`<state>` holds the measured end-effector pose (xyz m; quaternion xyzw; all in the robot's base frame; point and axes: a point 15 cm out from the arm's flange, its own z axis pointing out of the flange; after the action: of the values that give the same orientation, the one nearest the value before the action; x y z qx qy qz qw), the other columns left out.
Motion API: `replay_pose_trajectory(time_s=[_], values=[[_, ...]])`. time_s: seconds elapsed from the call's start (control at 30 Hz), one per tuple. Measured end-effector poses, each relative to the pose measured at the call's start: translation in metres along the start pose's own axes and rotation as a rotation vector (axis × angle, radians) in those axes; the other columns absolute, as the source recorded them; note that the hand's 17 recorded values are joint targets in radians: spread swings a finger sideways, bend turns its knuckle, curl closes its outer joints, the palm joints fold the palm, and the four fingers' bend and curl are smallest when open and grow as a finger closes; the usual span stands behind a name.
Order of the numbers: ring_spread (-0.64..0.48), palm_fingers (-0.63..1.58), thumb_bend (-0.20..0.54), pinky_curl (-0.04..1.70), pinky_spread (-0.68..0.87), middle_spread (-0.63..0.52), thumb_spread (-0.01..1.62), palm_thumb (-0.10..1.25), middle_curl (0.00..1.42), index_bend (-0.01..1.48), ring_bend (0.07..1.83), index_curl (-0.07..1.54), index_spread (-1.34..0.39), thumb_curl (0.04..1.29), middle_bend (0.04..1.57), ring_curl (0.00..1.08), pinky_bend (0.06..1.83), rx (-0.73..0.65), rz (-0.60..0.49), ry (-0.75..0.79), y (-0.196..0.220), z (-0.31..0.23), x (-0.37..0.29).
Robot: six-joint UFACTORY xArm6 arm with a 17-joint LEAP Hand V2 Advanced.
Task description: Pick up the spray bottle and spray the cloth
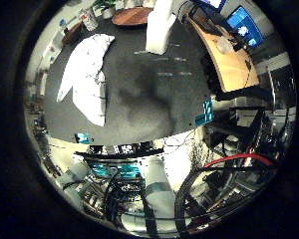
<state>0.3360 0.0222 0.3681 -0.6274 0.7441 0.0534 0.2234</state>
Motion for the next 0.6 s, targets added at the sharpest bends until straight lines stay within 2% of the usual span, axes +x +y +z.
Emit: replay_pose_trajectory(time_s=[0.6], values=[[0.19, 0.12, -0.020, 0.32, 0.38, 0.14, 1.18, 0.64, 0.36, 0.15, 0.30, 0.26, -0.24, 0.29, 0.21, 0.27, 0.35, 0.020, 0.079, -0.089, 0.010, -0.028, 0.055]])
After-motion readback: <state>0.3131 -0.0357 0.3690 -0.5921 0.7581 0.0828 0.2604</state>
